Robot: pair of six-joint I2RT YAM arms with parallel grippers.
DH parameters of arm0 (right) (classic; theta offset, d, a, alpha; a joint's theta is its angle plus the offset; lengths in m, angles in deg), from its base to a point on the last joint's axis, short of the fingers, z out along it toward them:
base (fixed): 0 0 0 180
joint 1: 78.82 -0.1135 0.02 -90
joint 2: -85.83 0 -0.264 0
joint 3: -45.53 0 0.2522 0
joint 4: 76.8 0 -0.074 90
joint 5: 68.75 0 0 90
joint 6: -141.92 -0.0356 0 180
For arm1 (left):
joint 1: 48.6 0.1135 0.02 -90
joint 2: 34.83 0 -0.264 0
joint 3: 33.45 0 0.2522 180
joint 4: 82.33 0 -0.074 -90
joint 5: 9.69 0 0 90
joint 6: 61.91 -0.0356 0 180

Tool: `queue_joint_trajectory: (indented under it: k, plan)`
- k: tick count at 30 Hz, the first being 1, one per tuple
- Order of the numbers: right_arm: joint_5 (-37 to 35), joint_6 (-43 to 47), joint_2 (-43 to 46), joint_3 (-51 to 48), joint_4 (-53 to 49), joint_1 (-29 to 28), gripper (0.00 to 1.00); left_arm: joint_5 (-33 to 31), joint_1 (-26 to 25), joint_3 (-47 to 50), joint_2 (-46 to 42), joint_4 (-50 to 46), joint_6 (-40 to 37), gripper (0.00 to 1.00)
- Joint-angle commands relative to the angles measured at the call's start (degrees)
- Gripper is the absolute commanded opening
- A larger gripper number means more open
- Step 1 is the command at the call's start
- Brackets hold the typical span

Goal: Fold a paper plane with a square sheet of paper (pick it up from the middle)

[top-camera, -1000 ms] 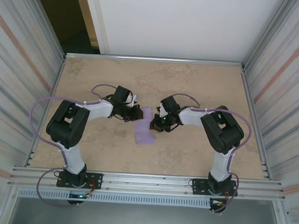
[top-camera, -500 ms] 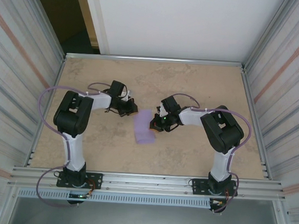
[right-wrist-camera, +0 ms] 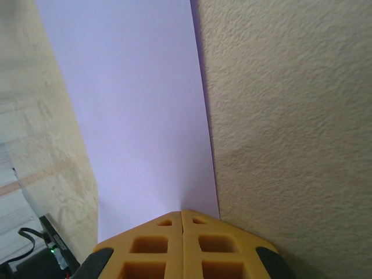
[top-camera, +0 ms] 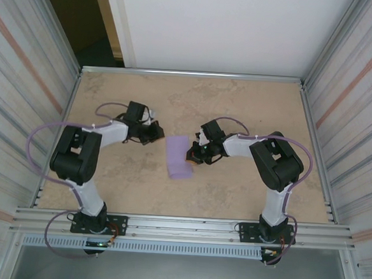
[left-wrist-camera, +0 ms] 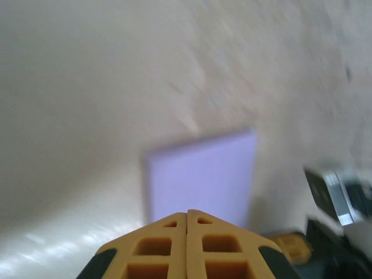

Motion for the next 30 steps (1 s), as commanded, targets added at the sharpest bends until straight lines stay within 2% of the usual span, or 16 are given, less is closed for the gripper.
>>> queue_joint_trajectory:
  k: [1,4,7,12,17,24,30]
  plan:
    - [-16.48,-3.73,-6.80,-6.21,-12.54,1.04,0.01,1.25,-5.34,4.46,-1.77,3.84,4.03,0.06]
    - [-16.92,-4.95,-6.36,-6.81,-11.93,1.04,0.01,4.35,-9.16,5.17,-0.83,3.44,4.32,0.06]
    - [-17.09,-5.35,-6.33,-7.36,-11.41,1.25,0.01,6.21,-10.81,5.16,-0.56,1.54,3.43,0.06]
    - [-16.74,-5.36,-7.17,-7.54,-10.80,1.10,0.01,4.86,-10.74,5.46,-1.90,-3.72,0.47,0.05]
    - [-16.99,-5.14,-7.36,-7.93,-10.76,1.20,0.01,4.07,-10.38,8.07,-1.59,-3.67,0.00,0.05]
    - [-17.40,-4.68,-7.87,-8.28,-11.13,1.63,0.01,3.73,-6.96,16.39,-3.10,-0.43,0.06,0.05]
    - [-18.06,-4.57,-8.18,-8.50,-11.36,1.90,0.01,4.39,-0.25,22.62,-12.70,-3.22,-0.94,0.05]
